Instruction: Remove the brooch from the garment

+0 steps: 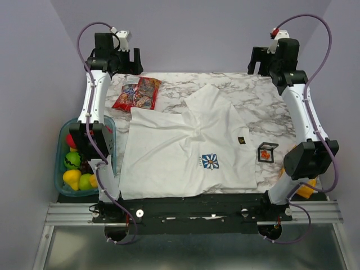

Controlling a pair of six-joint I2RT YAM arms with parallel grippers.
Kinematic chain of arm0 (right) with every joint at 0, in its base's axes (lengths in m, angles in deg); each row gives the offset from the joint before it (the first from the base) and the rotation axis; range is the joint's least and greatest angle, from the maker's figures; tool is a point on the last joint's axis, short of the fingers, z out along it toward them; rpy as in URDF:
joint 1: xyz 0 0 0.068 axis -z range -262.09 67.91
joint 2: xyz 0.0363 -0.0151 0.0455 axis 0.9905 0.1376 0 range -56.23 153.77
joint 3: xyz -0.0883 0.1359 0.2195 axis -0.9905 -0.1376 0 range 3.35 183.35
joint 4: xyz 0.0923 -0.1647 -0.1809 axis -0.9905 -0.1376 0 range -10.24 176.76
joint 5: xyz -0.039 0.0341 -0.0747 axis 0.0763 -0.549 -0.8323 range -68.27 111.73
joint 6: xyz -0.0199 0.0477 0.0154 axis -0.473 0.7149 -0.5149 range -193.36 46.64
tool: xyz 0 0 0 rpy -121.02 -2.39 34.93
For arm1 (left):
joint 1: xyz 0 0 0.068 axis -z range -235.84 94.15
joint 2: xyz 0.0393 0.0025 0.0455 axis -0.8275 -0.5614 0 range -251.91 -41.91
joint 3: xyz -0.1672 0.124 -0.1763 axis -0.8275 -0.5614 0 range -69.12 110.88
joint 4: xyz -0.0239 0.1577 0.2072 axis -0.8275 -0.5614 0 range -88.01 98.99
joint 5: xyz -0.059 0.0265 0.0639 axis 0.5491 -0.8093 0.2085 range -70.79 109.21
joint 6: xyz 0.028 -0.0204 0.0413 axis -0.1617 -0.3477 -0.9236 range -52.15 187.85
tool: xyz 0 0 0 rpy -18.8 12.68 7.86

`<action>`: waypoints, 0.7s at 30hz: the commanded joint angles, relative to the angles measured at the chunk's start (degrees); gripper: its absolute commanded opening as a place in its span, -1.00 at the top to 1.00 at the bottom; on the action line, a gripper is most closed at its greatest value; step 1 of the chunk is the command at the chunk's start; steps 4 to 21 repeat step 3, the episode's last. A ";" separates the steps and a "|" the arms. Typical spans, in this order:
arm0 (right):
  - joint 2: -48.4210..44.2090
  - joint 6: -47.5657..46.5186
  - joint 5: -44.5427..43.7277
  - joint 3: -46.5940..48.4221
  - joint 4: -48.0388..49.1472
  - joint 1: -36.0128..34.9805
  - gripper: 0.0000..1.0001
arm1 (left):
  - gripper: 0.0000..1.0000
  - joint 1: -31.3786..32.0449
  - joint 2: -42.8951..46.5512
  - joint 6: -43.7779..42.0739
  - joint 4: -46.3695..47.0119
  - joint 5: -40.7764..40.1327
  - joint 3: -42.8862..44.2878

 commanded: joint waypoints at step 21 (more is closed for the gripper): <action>-4.41 -1.31 -3.86 0.69 0.13 -0.03 -0.99 | -0.97 0.14 1.00 -0.40 -0.35 -10.49 -1.12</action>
